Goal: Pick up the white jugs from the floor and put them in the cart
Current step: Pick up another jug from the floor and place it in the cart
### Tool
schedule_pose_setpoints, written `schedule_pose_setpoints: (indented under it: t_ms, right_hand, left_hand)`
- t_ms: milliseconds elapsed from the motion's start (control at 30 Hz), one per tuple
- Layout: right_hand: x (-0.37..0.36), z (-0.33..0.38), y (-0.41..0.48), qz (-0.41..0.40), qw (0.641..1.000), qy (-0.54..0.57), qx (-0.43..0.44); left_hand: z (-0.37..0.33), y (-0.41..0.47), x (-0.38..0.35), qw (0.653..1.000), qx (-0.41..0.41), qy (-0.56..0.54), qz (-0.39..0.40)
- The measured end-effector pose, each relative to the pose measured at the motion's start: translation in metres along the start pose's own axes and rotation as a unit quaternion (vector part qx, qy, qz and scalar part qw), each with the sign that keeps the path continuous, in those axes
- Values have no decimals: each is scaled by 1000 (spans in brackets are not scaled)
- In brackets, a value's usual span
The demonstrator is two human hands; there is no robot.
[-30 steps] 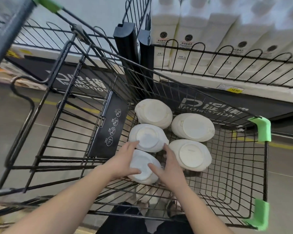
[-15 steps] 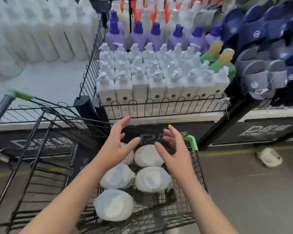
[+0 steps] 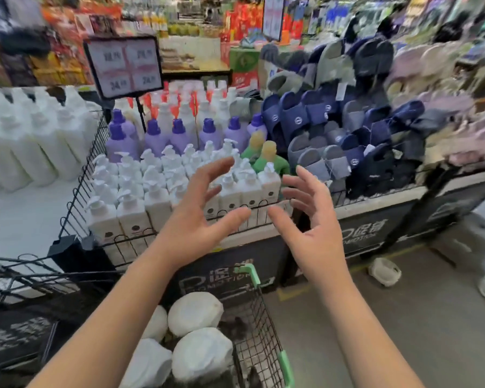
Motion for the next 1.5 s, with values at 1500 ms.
schedule_pose_setpoints:
  t_ms: [1500]
  right_hand:
    - [649, -254, 143, -325, 916, -147, -186]
  left_hand:
    - [37, 403, -715, 926, 12, -264, 271]
Point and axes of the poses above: each hand's wrist, its own y-axis towards the middle knuckle, its own x-axis out of the back of the hand, z = x × y, the point moved 1 cm from there along y, towards the middle knuckle, and after that the axes turned 8 degrees about -x, right-handed, at the moved point
